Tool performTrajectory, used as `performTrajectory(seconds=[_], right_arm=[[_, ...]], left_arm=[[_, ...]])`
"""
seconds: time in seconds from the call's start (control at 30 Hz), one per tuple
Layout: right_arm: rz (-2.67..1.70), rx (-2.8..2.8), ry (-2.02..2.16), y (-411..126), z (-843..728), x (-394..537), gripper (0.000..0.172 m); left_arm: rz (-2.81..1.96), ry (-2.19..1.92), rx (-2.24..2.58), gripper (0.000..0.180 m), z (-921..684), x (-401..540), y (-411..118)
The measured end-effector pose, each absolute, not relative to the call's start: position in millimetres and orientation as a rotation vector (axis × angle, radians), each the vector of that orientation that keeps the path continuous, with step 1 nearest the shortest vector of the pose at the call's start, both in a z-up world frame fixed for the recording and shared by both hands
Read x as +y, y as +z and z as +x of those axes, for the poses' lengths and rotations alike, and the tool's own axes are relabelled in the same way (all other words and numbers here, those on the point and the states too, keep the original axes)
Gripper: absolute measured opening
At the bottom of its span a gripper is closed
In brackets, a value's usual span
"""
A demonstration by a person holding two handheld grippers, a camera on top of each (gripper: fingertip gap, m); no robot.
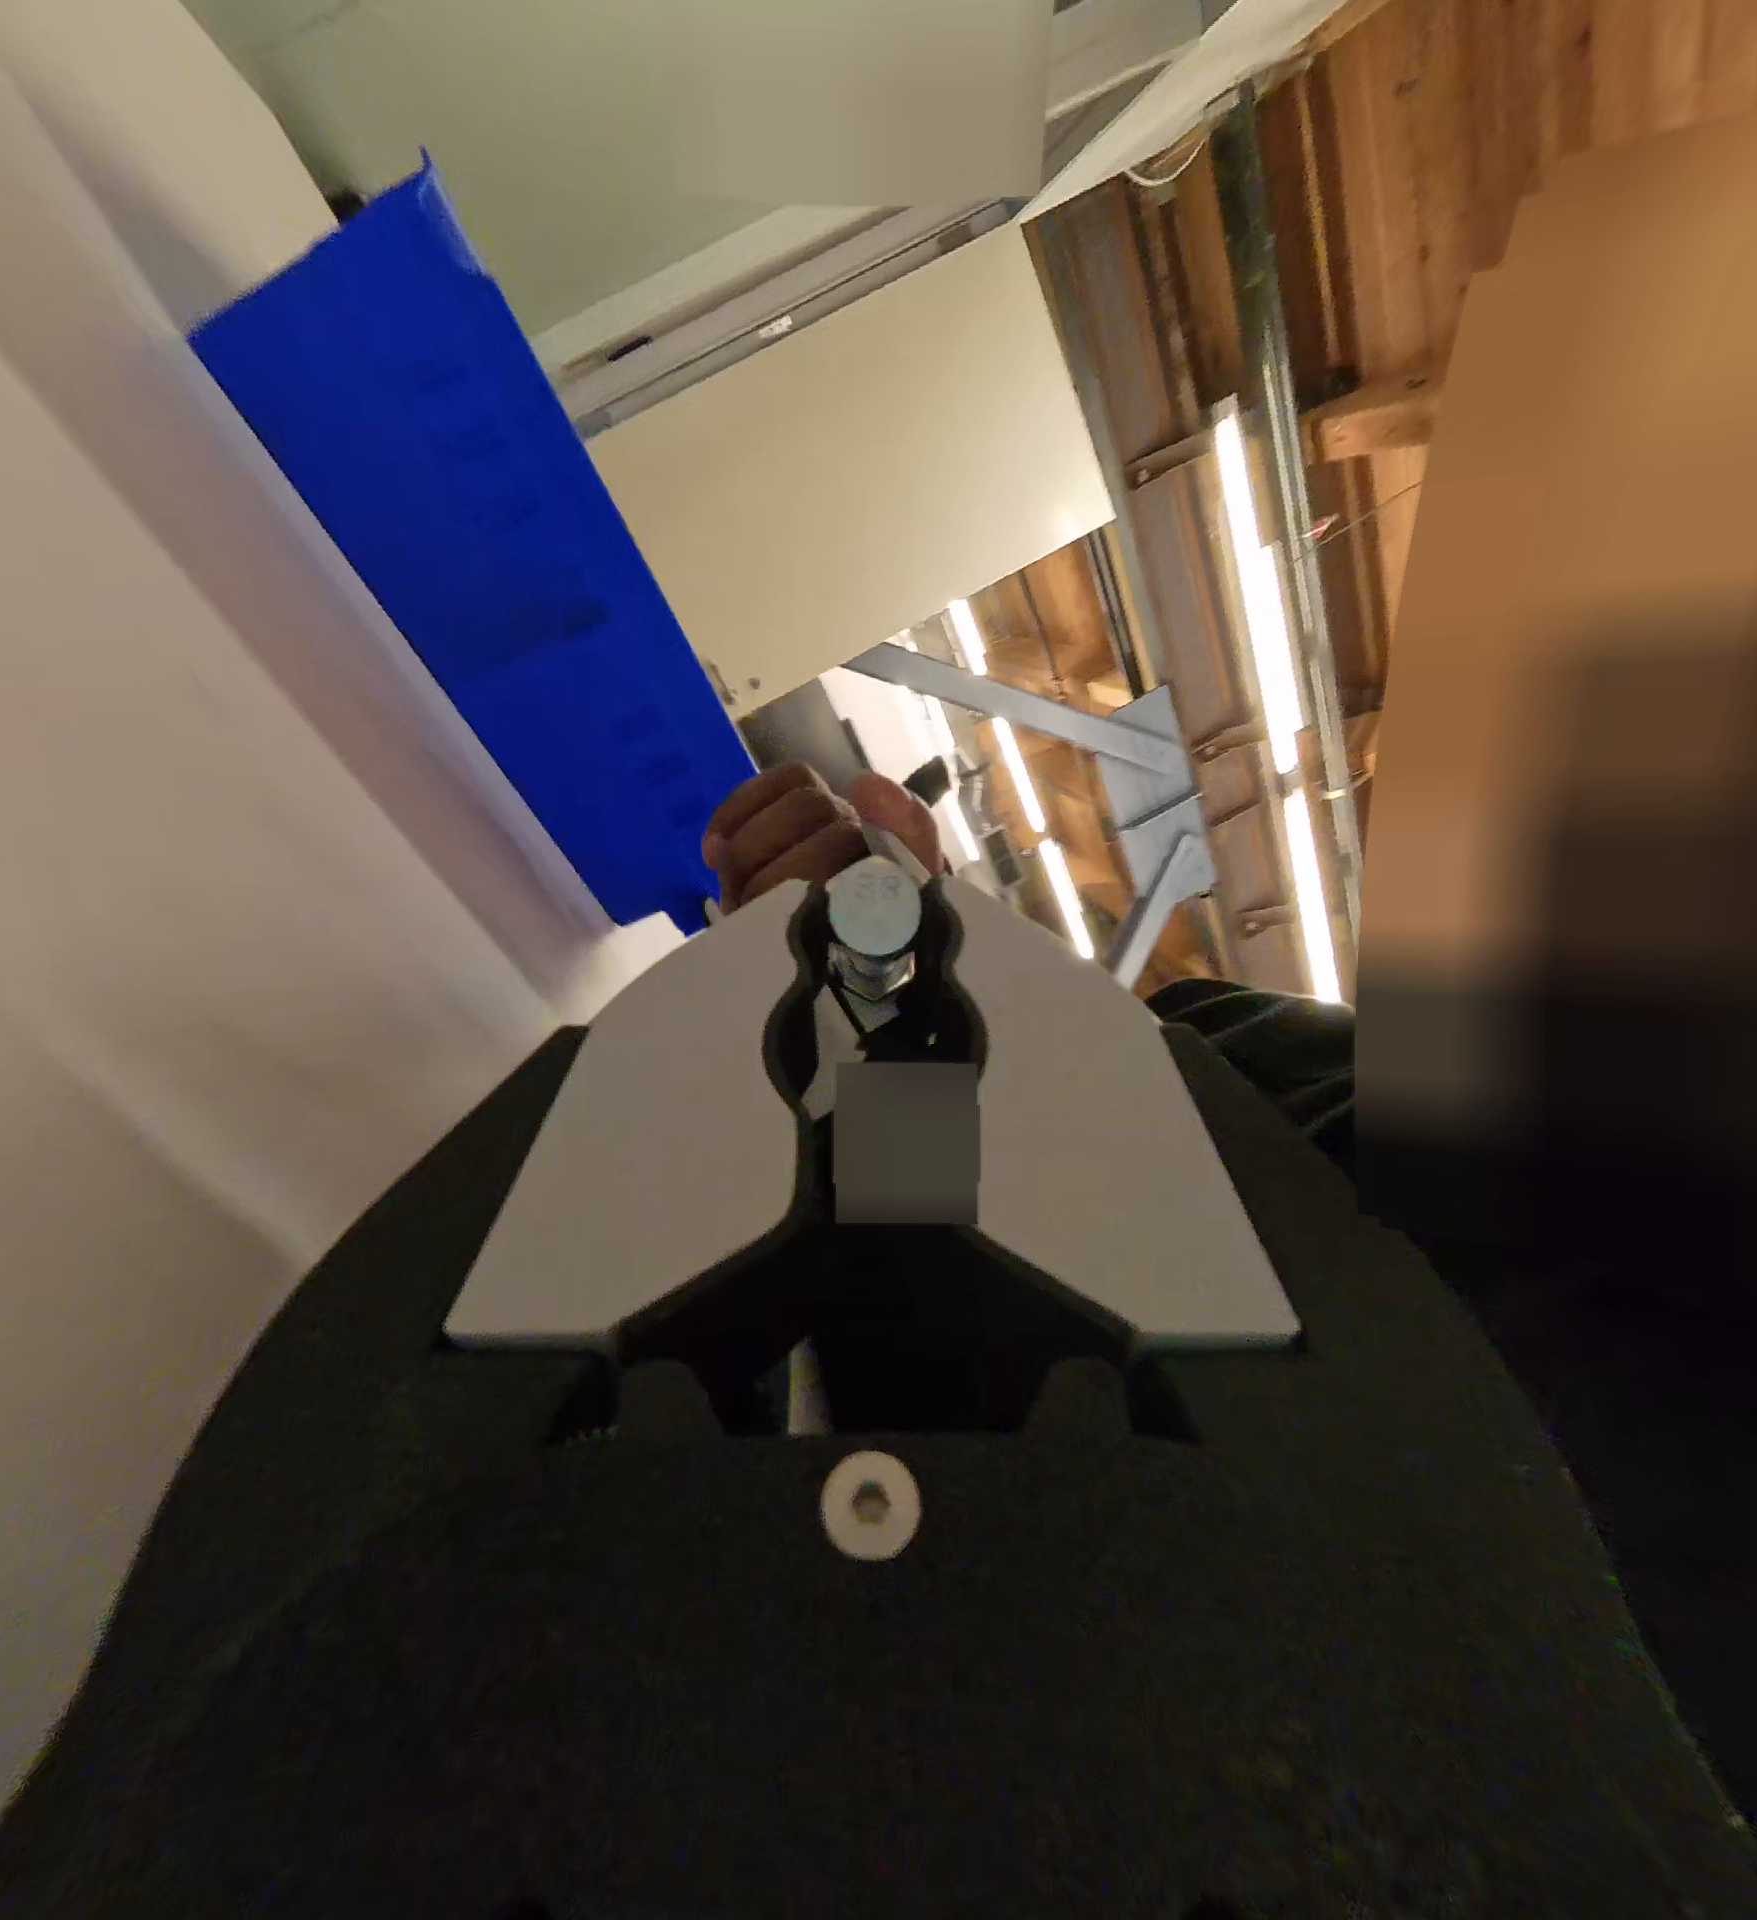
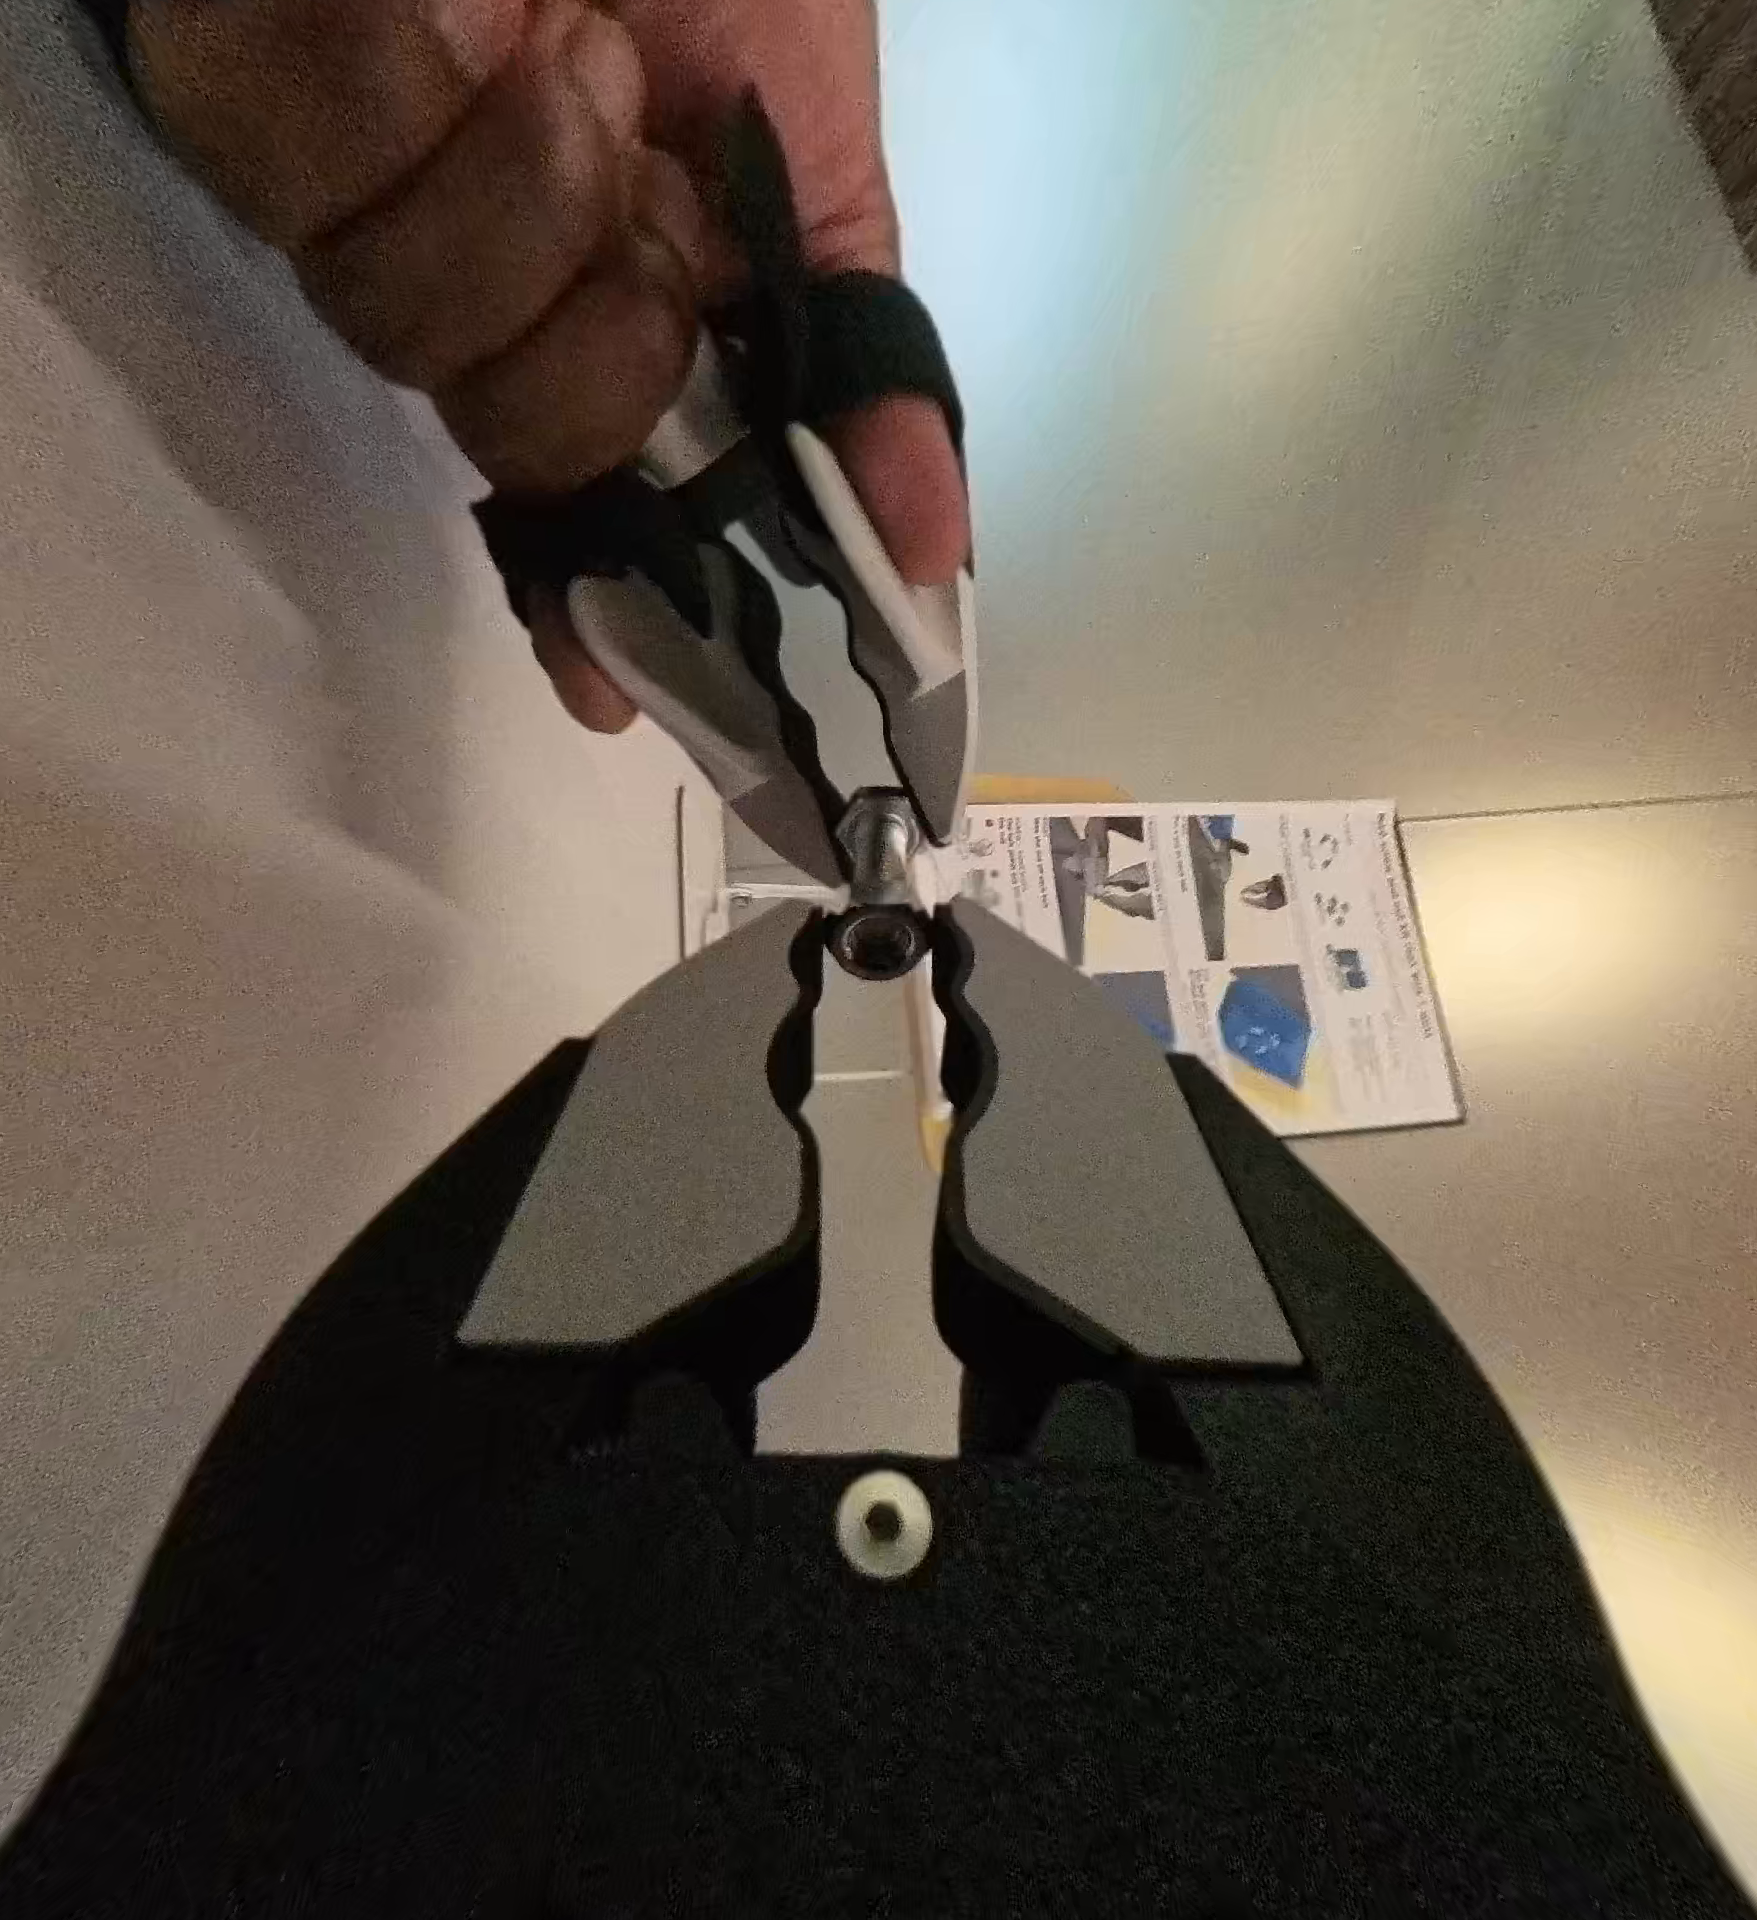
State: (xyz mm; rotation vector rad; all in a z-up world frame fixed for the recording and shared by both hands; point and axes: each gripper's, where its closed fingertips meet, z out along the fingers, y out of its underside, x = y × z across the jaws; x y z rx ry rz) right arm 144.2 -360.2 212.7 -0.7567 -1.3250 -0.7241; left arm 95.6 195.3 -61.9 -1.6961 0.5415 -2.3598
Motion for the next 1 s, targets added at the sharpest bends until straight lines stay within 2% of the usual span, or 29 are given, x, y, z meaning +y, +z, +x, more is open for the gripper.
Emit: performTrajectory(seconds=[0.03,0.2,0.33,0.43,0.53,0.6,0.7,0.77,0.83,0.93,1.0], right_arm=[[-0.797,-1.297,-0.683,215,144,-359,0.019],[-0.851,-1.209,-0.586,224,143,-359,0.020],[-0.956,-1.159,-0.425,222,144,-356,0.033],[-1.121,-1.022,-0.079,229,146,-356,0.039],[-1.356,-0.837,0.454,230,141,-355,0.052],[-1.435,-0.694,0.771,234,140,-356,0.053],[-1.486,-0.560,0.996,235,144,-352,0.047],[-1.528,-0.546,1.016,229,145,-349,0.038],[-1.535,-0.591,0.980,225,144,-351,0.018],[-1.496,-0.707,0.725,222,145,-349,0.017],[-1.401,-0.858,0.407,219,146,-349,0.017]], left_arm=[[-1.685,-2.318,0.567,0.017,95,196,-61],[-1.623,-2.262,0.606,0.017,94,196,-51],[-1.581,-2.307,0.538,0.017,92,201,-49],[-1.535,-2.275,0.541,0.017,90,205,-46],[-1.483,-2.194,0.594,0.016,89,207,-43],[-1.472,-2.124,0.646,0.017,89,207,-44],[-1.454,-2.064,0.713,0.017,91,204,-46],[-1.442,-2.054,0.744,0.017,93,200,-46],[-1.459,-2.033,0.762,0.017,96,198,-49],[-1.492,-2.054,0.751,0.017,95,199,-52],[-1.543,-2.113,0.717,0.017,95,199,-55]])
